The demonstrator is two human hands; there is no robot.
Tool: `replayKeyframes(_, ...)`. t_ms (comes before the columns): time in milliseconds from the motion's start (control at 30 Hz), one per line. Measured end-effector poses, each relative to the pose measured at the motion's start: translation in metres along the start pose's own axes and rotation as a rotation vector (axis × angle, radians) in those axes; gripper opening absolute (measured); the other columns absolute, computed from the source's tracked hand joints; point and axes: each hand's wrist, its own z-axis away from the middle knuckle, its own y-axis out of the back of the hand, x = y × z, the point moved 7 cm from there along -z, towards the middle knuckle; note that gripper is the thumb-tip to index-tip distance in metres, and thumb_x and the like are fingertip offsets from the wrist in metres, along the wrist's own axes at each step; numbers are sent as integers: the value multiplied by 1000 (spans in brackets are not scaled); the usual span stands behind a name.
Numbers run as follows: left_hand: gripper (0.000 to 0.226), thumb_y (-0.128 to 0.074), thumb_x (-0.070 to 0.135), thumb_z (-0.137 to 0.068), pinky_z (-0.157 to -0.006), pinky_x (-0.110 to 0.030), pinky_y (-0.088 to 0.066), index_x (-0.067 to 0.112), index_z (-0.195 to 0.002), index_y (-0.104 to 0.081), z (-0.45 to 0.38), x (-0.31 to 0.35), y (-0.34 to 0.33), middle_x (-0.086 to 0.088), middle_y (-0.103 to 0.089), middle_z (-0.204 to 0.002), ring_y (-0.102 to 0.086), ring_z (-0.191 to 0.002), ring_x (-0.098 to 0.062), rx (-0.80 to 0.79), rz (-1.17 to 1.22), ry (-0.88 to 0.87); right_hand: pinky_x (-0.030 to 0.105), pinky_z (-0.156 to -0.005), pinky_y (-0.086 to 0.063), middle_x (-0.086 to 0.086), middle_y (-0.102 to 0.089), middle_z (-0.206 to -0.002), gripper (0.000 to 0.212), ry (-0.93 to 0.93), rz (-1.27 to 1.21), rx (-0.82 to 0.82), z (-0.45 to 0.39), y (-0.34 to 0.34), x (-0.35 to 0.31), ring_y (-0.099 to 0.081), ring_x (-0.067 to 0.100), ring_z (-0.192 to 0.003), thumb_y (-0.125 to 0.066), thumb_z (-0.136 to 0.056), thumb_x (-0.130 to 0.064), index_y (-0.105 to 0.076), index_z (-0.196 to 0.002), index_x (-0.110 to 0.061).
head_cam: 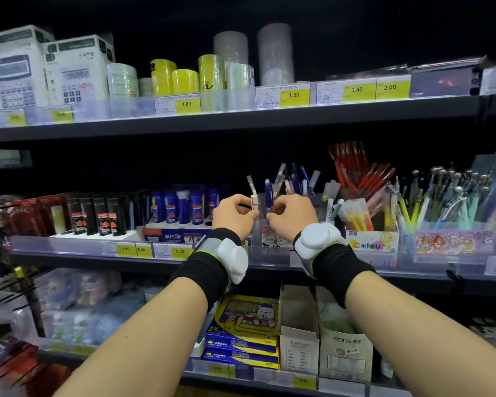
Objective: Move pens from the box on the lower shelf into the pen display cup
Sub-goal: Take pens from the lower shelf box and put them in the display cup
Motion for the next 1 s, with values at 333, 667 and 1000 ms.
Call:
replayKeyframes(333,22,-67,26,-90,-85,-26,-51,17,-108,-74,1,-11,-1,0,-75,-100,-64,-88,-11,-30,-85,10,34,-80,-48,-4,-60,-101,14,50,-3,81,10,-2,-1,-51,20,-107,-62,-88,-34,-66,-93,-21)
replayKeyframes(667,10,-68,21,-87,-68,-19,-49,21,-97,-67,28,-3,27,6,-64,-79,-55,-67,-6,88,38,-176,39,-67,-50,-4,-56,-73,14,301,-128,218,40,9,-26,-52,17,-72,-60,-86,-25,-53,-77,-17)
replayKeyframes(1000,15,-68,28,-82,-62,-36,-54,21,-70,-64,76,-85,55,-6,-68,-59,-66,-58,-25,-83,8,-70,39,-60,-51,-7,-58,-63,13,418,-223,-92,89,-49,-40,-55,17,-60,-62,-84,-25,-57,-73,-18)
